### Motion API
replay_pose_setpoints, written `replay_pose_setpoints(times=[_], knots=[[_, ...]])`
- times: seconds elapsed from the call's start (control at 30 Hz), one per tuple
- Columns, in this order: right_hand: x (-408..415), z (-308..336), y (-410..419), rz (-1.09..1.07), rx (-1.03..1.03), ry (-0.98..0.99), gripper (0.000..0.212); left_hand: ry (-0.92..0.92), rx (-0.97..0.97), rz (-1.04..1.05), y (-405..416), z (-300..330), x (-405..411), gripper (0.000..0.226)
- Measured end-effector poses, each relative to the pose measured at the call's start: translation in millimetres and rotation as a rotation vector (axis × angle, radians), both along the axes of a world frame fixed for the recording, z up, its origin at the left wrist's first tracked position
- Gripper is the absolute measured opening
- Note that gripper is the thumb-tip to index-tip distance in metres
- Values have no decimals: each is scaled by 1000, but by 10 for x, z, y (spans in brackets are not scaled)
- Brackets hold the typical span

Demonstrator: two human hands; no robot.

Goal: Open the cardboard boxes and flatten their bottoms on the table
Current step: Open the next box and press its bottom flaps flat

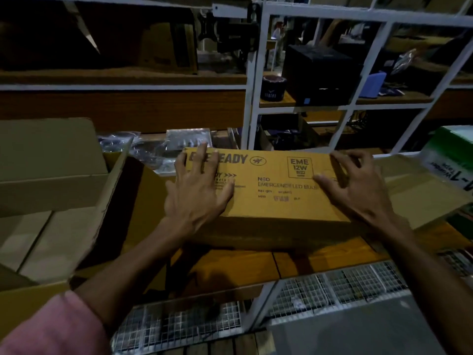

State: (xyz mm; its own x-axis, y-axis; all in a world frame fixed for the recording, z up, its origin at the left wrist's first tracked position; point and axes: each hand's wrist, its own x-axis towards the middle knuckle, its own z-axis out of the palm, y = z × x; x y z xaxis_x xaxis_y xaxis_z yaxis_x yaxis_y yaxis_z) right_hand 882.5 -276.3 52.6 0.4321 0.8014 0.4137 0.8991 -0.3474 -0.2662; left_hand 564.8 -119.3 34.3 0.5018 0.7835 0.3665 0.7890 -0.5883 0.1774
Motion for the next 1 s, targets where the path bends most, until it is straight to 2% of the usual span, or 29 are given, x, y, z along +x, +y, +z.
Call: replay_pose_setpoints(times=[0.1,0.2,0.37,0.5,0.63,0.8,0.9,1.0], knots=[[-120,-297,-221,-40,106,8,79,-21,47,5,-259,-321,-87,88],[-207,-753,-389,-48,122,82,82,0,23,11,-448,-750,-145,93],[-305,-1411,-578,-101,-4,262,66,-1,-236,67,-637,-1286,-235,73],[-361,-1767,-578,-50,-179,370,69,101,-370,8,-747,-1582,-175,64],[-420,-1827,-387,-41,-266,218,55,161,-339,24,-624,-1626,20,58],[-434,-1825,40,60,-338,127,72,251,-189,30,-261,-1594,219,62],[-350,-1937,212,72,-438,96,70,225,-182,2,12,-1586,334,62],[-210,-1954,303,88,-448,93,69,243,-239,15,243,-1659,386,69]])
